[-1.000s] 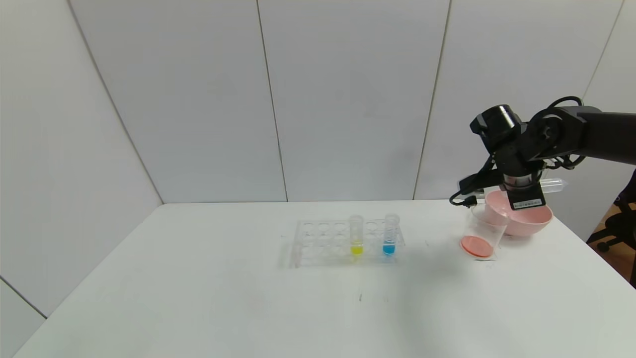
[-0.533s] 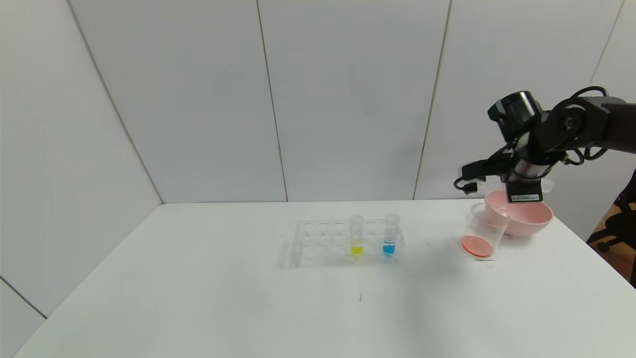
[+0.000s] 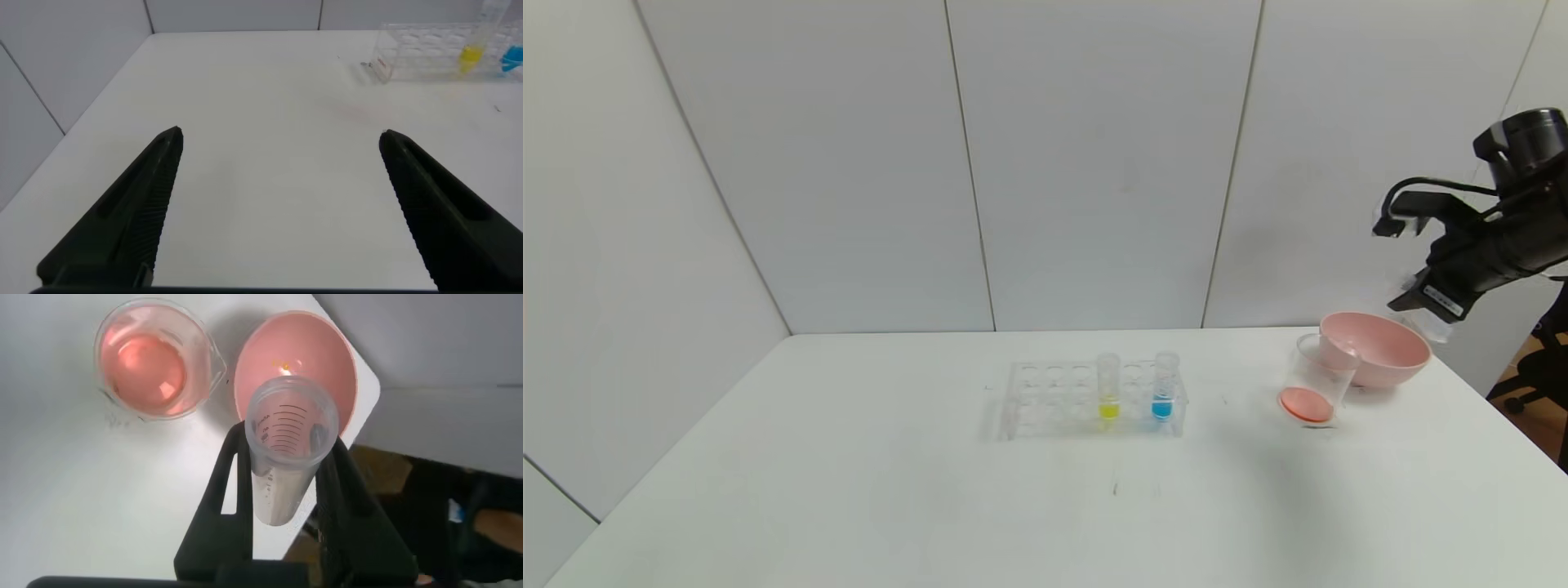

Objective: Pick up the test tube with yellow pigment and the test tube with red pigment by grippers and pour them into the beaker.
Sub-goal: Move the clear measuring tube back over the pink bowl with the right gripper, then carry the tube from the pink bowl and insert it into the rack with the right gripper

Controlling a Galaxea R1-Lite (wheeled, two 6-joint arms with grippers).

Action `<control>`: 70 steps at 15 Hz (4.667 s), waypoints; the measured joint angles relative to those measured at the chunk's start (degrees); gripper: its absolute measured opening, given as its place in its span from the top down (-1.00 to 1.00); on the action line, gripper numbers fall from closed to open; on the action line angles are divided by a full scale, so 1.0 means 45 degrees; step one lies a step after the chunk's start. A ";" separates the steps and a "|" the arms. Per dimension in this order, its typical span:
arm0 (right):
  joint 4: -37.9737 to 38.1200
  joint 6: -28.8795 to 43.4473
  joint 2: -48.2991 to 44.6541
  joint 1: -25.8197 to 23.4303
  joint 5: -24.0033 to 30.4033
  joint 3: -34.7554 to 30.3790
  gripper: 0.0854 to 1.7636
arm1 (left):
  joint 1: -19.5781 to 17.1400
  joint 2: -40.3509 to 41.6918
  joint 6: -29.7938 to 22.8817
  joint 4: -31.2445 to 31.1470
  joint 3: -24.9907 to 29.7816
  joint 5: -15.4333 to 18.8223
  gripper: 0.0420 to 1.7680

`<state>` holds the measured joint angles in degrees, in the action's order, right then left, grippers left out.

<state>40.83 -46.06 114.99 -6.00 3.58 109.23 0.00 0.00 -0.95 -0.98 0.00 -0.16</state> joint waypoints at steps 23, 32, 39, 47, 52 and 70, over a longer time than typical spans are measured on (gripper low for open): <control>-1.8427 0.9666 0.1132 -0.2983 0.4104 -0.9861 0.50 | 0.0000 0.0000 0.0005 0.0000 0.0000 0.0000 -0.94; -1.8608 0.9598 0.1869 -0.2942 0.4134 -0.9658 0.25 | 0.0000 0.0000 0.0000 0.0000 0.0000 0.0000 -0.94; -1.8882 0.9609 0.1875 -0.2966 0.4161 -0.9696 -0.46 | 0.0000 0.0000 0.0000 0.0000 0.0000 0.0000 -0.94; -1.8839 0.9690 0.0461 -0.2403 0.4166 -1.0487 -0.76 | 0.0000 0.0000 0.0000 0.0000 0.0000 0.0000 -0.94; -1.8451 0.9720 -0.2211 -0.0496 0.2462 -1.2930 -0.84 | 0.0000 0.0000 0.0000 0.0000 0.0000 0.0000 -0.94; -1.8104 1.3074 -0.3652 1.2155 -0.9701 -1.5338 -0.92 | 0.0000 0.0000 0.0000 0.0000 0.0000 0.0000 -0.94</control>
<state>-40.64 12.78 98.56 48.70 -40.07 40.20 0.00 0.00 -0.95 -0.98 0.00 -0.16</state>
